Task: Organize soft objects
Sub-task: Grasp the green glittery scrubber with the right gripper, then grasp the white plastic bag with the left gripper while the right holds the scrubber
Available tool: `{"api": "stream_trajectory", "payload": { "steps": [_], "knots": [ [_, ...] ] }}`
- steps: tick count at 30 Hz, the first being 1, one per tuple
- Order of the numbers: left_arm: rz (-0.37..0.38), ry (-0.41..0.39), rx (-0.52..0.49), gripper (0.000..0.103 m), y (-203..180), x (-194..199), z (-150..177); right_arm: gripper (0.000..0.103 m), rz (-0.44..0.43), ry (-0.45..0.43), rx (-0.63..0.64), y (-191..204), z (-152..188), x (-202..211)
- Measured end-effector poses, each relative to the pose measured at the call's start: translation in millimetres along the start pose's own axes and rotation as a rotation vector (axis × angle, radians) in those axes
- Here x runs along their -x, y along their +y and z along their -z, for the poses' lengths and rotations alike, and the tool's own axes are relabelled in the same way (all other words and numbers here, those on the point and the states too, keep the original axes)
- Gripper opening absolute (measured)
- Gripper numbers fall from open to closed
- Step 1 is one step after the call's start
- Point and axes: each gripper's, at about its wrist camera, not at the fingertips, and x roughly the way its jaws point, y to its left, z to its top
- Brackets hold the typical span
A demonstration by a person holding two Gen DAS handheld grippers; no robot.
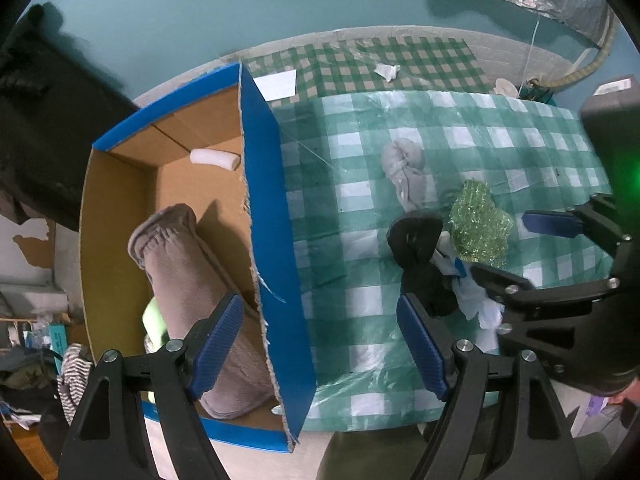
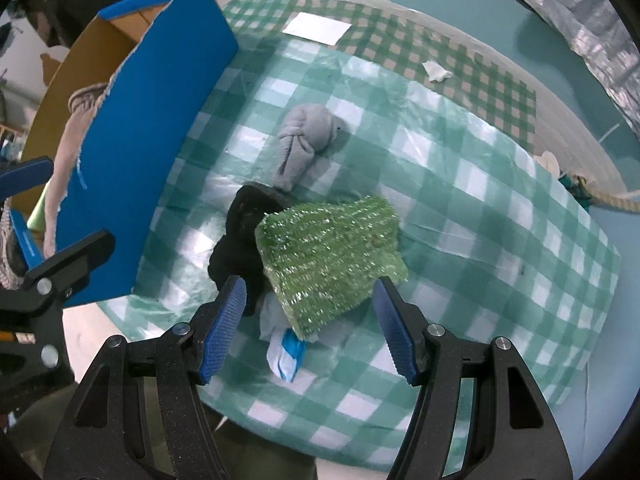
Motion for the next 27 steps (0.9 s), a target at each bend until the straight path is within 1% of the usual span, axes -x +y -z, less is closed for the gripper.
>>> {"api": "stream_trajectory", "payload": {
  "steps": [3,9,12,15,19,21,22,24,27],
  "knots": [
    [0.014,0.008,0.013,0.081,0,-4,1,0.066,0.008,0.004,0.012,4,-3,-10],
    [0.01,0.01,-0.003,0.08,-4,-6,3,0.066,0.028,-0.002,0.017,8,-9,-24],
    [0.042,0.026,0.02,0.08,0,-8,3,0.066,0.031,-0.012,0.013,9,-12,-30],
    [0.049,0.029,0.04,0.08,3,-8,3,0.065,0.04,-0.018,0.004,7,-16,-33],
    [0.057,0.036,0.042,0.08,4,-8,6,0.054,0.021,-0.021,-0.012,4,-21,-36],
    [0.057,0.039,0.037,0.08,3,-9,6,0.045,0.014,-0.025,-0.019,3,-22,-36],
    [0.057,0.04,0.035,0.08,2,-10,6,0.042,0.008,-0.03,-0.025,2,-22,-34],
    [0.051,0.041,0.033,0.08,1,-10,6,0.031,-0.004,-0.041,-0.039,-1,-22,-31],
    [0.044,0.042,0.032,0.081,0,-12,6,0.029,-0.044,-0.055,-0.071,-8,-20,-24]
  ]
}}
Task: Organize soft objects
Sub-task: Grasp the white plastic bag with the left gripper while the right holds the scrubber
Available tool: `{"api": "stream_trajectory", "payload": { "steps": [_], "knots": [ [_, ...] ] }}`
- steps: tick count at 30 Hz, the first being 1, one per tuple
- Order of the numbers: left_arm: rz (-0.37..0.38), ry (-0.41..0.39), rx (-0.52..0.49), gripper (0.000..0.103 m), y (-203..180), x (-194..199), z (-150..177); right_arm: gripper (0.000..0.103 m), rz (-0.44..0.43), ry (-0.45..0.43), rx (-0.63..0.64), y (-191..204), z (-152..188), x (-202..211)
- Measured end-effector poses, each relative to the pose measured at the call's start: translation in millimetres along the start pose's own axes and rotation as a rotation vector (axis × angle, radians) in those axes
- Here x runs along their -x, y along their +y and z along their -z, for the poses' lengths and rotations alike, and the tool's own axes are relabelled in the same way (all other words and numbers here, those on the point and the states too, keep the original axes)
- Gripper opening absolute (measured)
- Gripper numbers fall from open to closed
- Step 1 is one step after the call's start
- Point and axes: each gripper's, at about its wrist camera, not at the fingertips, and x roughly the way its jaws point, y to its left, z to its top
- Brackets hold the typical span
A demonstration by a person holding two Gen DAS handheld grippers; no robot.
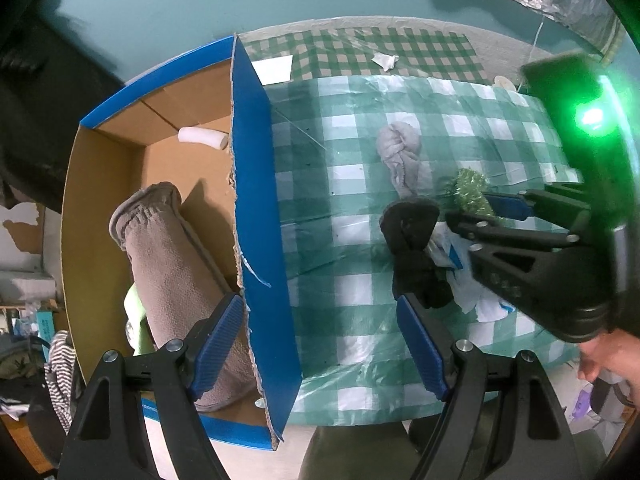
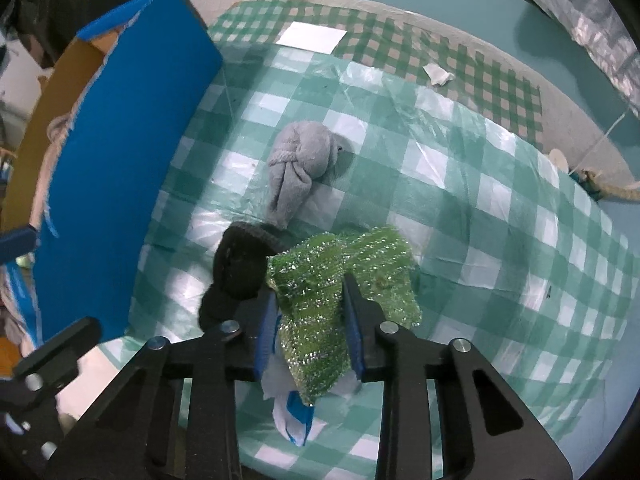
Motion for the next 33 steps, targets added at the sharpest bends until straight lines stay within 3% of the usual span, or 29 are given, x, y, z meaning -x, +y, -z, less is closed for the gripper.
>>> {"api": "stream_trajectory", "payload": {
  "steps": [8,15,22,33],
  "knots": [
    [-0.02,0.016,-0.008,0.082,-4,-1,-3,0.024,-0.035,-0.035,-0.05,-22,10,21],
    [0.043,0.0,-0.037,0.082,-26,10,-3,0.023,-0.076,-0.057,-0.125,-51,26,38],
    [0.085,0.048,-0.093,0.082,-65,-6,-6,0.022,-0.077,-0.062,-0.129,-68,42,49],
    [0.129,0.116,-0.039,0.082,-91,-32,-20,0.022,-0.086,-0.066,-0.143,-90,63,58]
  ]
}}
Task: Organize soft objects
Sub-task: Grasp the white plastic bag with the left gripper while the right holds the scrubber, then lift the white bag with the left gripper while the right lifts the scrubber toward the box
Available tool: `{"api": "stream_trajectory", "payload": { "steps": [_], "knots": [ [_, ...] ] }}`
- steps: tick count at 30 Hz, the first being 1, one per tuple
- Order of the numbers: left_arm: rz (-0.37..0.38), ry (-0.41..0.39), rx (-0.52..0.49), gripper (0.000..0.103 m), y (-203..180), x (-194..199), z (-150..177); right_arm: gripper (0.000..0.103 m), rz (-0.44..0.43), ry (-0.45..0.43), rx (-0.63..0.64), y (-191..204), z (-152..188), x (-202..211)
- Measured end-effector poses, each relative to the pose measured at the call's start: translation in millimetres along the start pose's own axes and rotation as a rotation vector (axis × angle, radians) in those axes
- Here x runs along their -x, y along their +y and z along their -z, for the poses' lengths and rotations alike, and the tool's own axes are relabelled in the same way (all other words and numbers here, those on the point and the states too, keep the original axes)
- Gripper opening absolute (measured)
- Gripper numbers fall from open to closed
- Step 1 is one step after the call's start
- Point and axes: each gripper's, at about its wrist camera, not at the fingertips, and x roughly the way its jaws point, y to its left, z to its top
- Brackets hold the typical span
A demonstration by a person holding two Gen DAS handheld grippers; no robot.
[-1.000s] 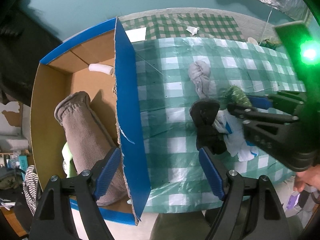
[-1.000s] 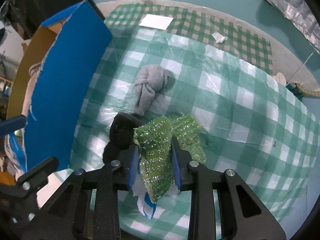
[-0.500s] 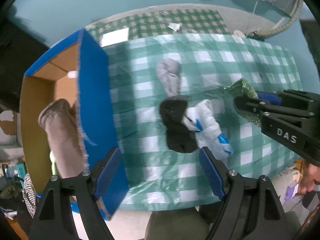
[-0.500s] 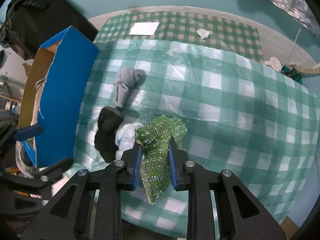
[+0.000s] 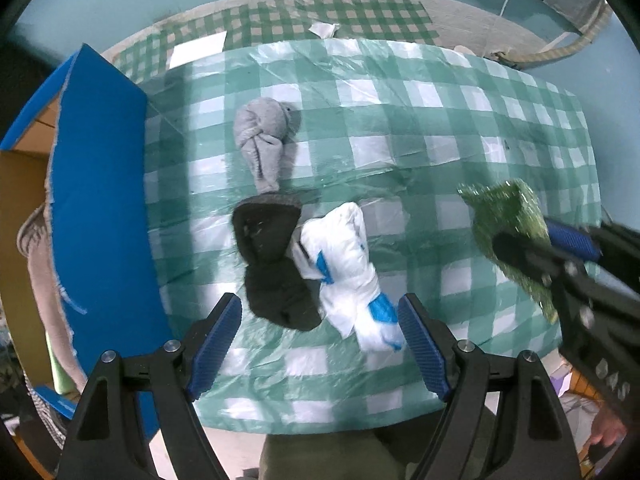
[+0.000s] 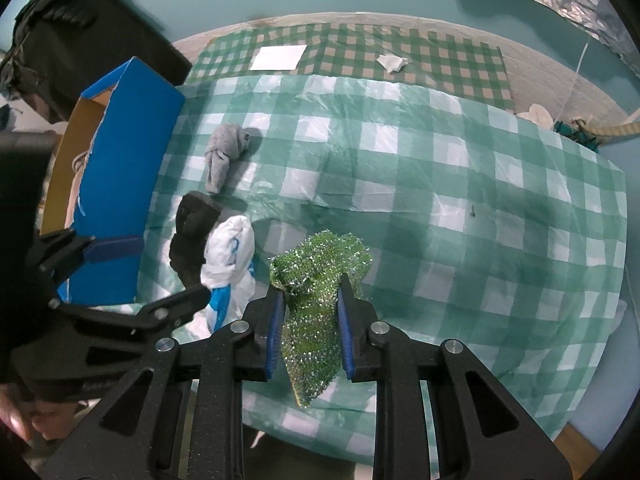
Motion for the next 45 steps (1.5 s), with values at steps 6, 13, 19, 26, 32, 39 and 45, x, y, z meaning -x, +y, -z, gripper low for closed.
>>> {"api": "stream_trajectory", "payload": {
  "steps": [6,13,19,26,32,39,45],
  "knots": [
    [0.005,0.061,0.052,0.082,-2,-27,-11,0.022,-0.002,0.007,0.004,-7,3,0],
    [-0.022,0.03,0.05,0.049,-14,-34,-12,0.022,-0.003,0.012,0.001,-15,5,3],
    [0.064,0.036,0.067,0.026,-19,-29,-8,0.023,-0.007,0.014,0.007,-15,5,3],
    [0.131,0.01,0.074,0.026,-5,-10,5,0.022,-0.009,0.003,0.004,-13,4,6],
    [0.116,-0.007,0.047,0.026,-1,8,11,0.022,0.001,-0.011,0.007,-11,3,16],
    [0.103,-0.044,0.018,0.026,12,33,15,0.022,0.008,-0.043,0.005,-7,3,33],
    [0.102,-0.072,0.005,0.026,9,48,18,0.022,0.014,-0.062,0.01,1,1,48]
  ]
}}
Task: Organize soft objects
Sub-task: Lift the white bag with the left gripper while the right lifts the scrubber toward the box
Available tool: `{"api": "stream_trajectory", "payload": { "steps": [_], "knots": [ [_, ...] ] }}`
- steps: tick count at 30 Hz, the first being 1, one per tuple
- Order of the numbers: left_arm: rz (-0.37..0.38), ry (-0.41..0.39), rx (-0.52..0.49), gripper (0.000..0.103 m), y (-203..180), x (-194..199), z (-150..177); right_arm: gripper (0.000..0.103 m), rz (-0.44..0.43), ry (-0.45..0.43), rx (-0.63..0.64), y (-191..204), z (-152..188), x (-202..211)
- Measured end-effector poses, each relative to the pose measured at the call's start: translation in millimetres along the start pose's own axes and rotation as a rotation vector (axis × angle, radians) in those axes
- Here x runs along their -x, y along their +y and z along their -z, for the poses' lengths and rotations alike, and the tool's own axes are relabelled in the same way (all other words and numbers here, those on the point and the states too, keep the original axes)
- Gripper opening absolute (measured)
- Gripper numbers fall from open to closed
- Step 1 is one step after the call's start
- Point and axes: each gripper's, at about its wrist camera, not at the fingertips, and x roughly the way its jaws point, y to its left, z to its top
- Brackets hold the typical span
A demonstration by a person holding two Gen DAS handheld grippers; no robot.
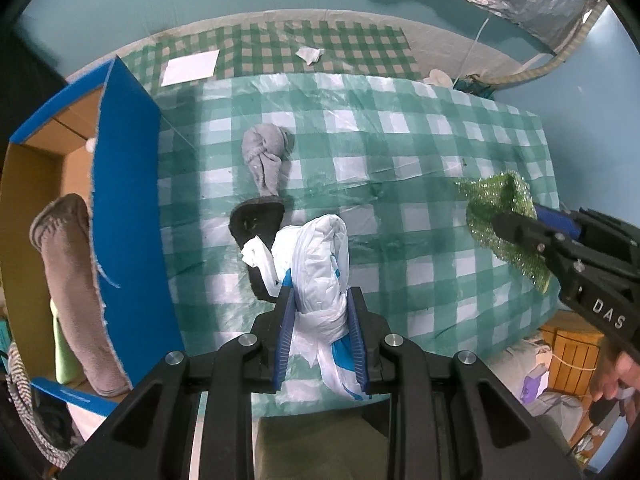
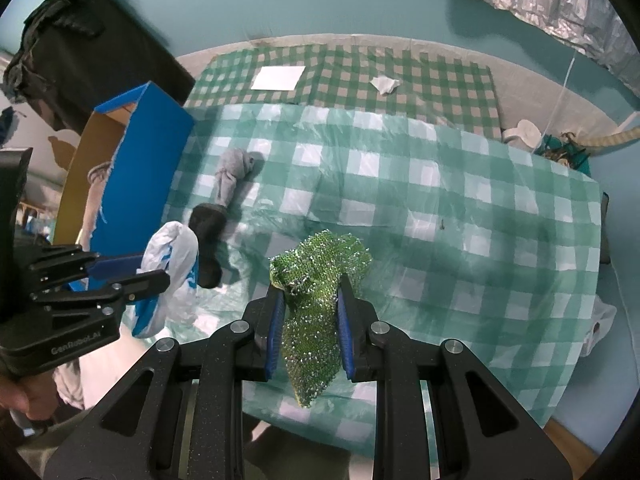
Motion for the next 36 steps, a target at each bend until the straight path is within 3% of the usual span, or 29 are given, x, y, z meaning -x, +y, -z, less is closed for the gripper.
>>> {"api": "stream_trajectory", "payload": {
  "steps": [11,36],
  "knots": [
    [-0.048,-0.046,-0.026,0.026,12,31,10,0.022,0.009,-0.049,0.015,26,-9,24],
    [-0.065,-0.148,0.098,0.026,81,89,26,0.022,-0.036,-0.113,0.101,100,-39,47]
  ]
}}
